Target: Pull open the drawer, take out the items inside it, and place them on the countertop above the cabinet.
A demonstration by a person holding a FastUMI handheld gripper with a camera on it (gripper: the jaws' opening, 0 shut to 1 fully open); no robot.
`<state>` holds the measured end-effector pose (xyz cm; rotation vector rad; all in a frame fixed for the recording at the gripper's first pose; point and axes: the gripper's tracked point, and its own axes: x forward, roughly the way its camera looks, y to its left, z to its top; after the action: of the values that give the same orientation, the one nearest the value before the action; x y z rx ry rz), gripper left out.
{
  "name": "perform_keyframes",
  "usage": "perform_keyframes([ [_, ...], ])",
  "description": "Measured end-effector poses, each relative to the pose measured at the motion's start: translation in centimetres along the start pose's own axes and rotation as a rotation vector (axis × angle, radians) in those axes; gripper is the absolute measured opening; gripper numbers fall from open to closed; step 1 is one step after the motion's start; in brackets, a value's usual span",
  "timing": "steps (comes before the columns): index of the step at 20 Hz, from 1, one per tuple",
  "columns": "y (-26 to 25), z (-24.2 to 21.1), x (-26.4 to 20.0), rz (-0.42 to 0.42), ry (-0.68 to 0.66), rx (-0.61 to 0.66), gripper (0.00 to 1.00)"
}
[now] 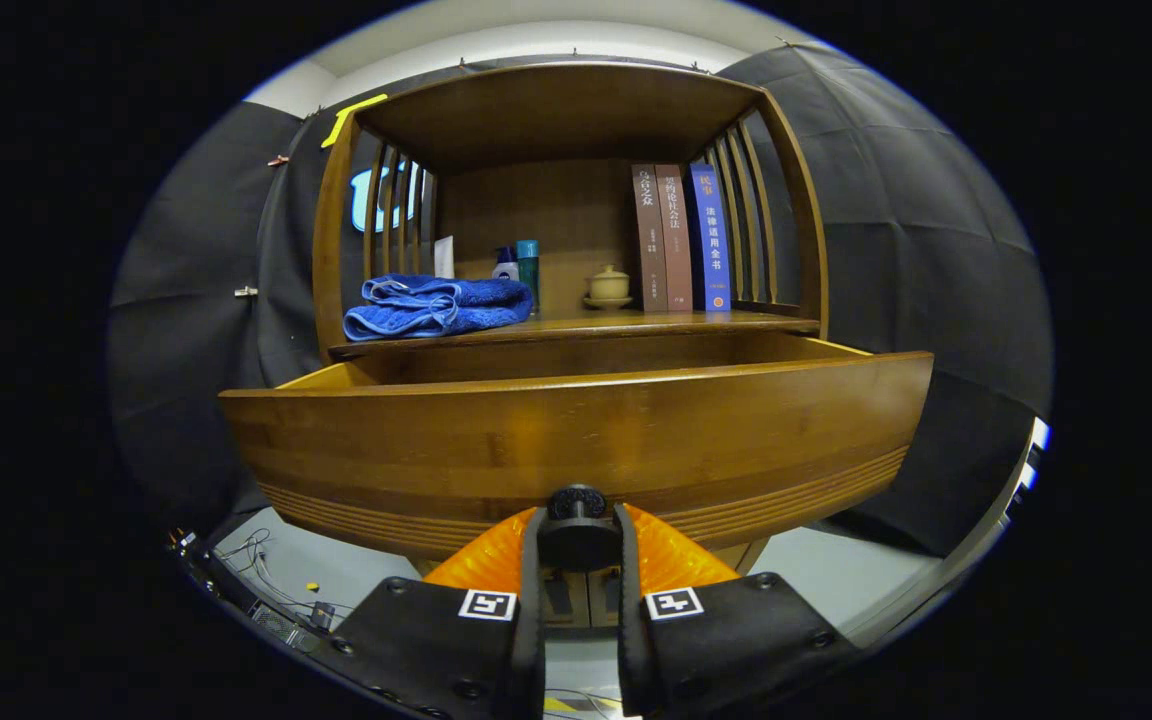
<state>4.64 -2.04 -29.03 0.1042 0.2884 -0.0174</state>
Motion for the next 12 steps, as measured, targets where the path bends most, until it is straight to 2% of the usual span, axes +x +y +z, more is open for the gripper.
perform_keyframes([
  [8,0.0,-1.0,-0.3,0.002,0.015,-0.034,0.33],
  [11,0.6,-1.7,-0.4,0.036,0.067,-0.036,0.49],
  [12,0.6,-2.2,-0.8,0.050,0.098,-0.035,0.62],
])
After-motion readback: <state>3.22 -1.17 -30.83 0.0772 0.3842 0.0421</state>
